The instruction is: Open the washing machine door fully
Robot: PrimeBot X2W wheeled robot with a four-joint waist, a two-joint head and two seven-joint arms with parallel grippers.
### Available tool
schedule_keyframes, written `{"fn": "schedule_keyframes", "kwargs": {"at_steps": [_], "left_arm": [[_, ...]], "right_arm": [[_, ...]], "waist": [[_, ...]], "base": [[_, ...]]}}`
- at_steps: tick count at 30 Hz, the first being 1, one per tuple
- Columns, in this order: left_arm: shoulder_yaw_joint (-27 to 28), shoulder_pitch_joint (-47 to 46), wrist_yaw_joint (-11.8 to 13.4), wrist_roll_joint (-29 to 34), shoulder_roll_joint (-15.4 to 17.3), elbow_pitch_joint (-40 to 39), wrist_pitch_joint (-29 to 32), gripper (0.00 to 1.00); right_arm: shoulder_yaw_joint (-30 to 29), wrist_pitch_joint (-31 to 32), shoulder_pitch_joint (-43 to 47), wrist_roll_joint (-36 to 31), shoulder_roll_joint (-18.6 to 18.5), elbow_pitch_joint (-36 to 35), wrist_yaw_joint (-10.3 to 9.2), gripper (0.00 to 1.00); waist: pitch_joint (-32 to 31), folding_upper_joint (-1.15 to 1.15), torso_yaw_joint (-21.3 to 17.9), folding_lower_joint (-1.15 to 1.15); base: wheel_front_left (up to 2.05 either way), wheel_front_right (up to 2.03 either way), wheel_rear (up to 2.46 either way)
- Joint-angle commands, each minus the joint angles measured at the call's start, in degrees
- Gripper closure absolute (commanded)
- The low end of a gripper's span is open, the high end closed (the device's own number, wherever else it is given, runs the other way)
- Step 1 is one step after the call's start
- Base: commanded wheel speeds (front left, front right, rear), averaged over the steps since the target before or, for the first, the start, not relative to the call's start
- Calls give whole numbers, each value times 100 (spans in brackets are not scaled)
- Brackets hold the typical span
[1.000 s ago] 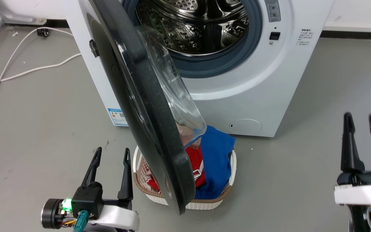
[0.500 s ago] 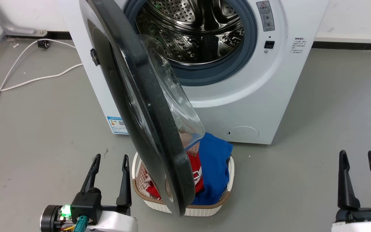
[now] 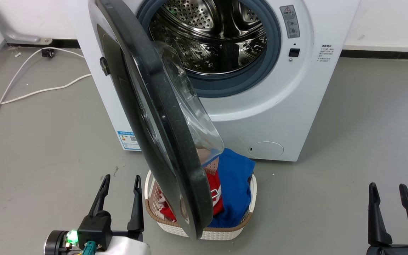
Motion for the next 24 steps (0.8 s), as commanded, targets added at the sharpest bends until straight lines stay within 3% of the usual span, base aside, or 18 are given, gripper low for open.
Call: {"fn": "schedule_keyframes", "kwargs": {"at_steps": [1,8,10,17,24], "left_arm": [[19,42,-11,9,1,12,-13,0],[74,65,22,-39,1,93,-13,0],[108,33,83,-5,3,90,-13,100],[286,-158,166,97,97,-278,-13,100],[299,-492,235,299,283,-1346,-13,100]], "right_arm": [[6,-12,50,19,12,15,1,0],[30,-12,42,12,13,64,1,0],[8,-12,50,41,13,97,1,0],[8,-12,86,70,13,202,1,0],[-43,-12,51,96,11,230,1,0]], "waist": [[2,0,1,0],[-5,0,-2,0],[-9,0,1,0],[-15,0,28,0],[-29,0,47,0]], "base": [[0,0,0],[0,0,0],[0,0,0],[0,0,0],[0,0,0]]}}
